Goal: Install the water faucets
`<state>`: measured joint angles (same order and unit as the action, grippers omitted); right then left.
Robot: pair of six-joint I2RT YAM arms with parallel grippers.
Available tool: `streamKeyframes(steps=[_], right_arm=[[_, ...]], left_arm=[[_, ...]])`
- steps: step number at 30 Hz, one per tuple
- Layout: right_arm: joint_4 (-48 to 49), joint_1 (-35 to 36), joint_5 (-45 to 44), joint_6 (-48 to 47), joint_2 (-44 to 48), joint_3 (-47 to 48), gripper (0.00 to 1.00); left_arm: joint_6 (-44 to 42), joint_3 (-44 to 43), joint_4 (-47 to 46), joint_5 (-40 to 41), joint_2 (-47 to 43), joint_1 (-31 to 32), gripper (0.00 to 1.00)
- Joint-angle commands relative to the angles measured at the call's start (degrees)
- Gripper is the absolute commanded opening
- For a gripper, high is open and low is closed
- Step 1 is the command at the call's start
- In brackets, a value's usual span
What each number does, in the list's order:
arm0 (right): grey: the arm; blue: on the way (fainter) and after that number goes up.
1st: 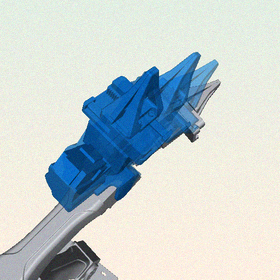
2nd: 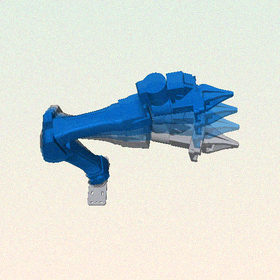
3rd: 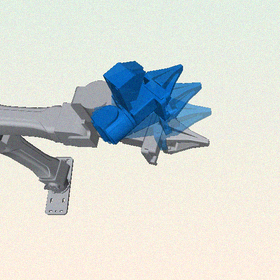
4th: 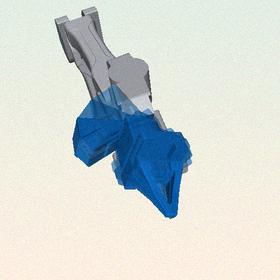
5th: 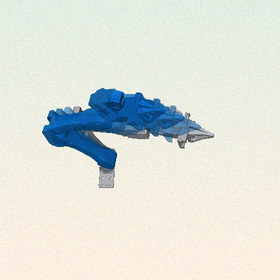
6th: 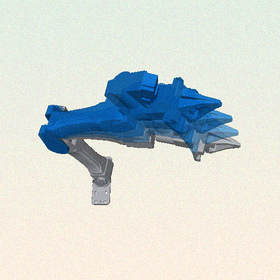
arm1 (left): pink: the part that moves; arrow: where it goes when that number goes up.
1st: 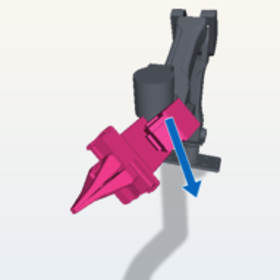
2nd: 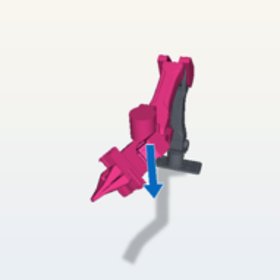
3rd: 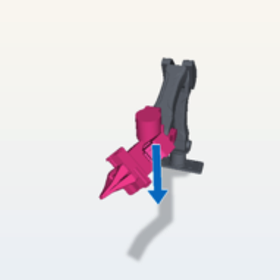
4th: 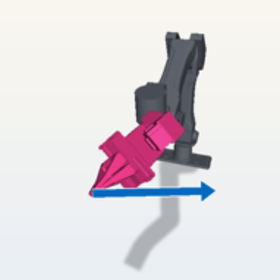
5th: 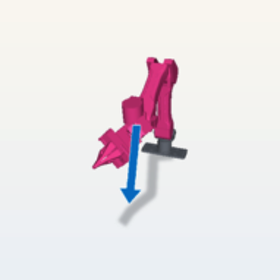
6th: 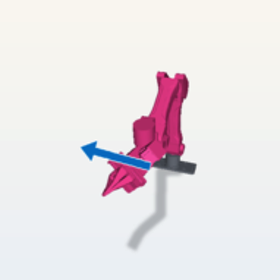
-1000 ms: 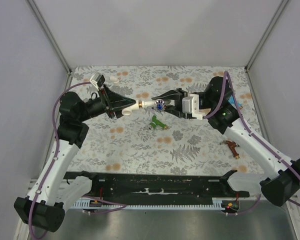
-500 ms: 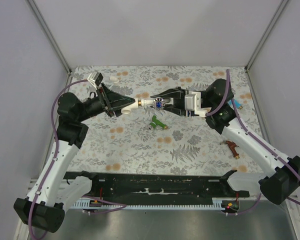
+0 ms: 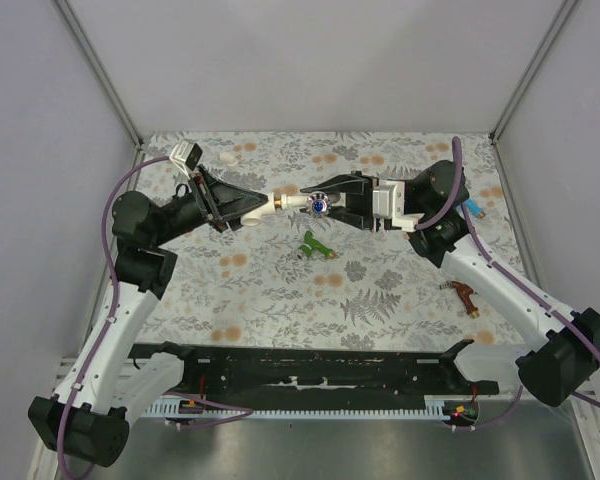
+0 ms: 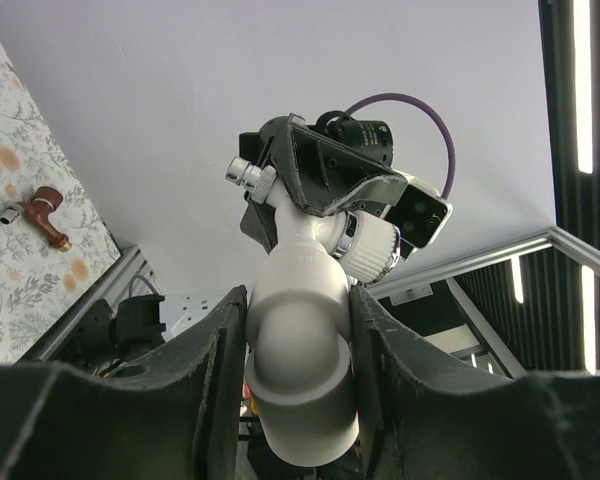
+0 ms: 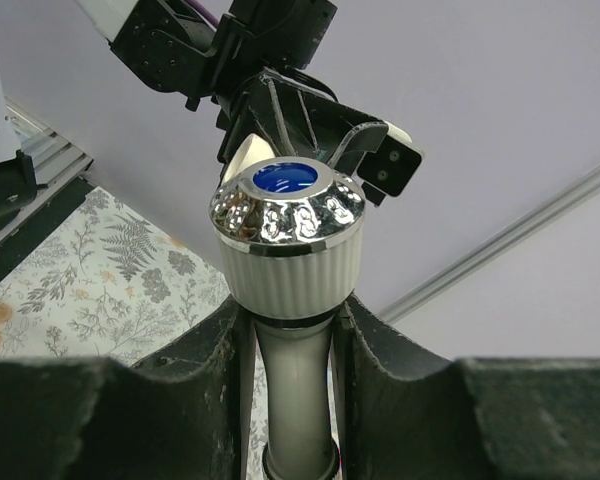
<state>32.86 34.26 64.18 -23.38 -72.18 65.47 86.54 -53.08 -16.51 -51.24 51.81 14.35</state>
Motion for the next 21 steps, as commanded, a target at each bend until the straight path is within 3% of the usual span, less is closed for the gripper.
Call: streamKeyframes(steps=[1, 15, 21], right_arm=[[-3.7, 0.6, -0.6, 1.3, -0.9, -0.1, 0.0], [-3.2, 1.2, -1.0, 9.6, -2.3, 1.5, 0.0], [-5.9, 1.3, -1.5, 10.0, -1.5, 1.8, 0.0]], left_arm=[[-2.7, -2.9, -4.3, -1.8, -1.9, 1.0, 0.02], [-12.2, -2.9, -9.9, -2.1, -2.3, 1.0, 0.02], [-20.6, -4.7, -5.0, -4.2, -1.8, 1.0, 0.02]])
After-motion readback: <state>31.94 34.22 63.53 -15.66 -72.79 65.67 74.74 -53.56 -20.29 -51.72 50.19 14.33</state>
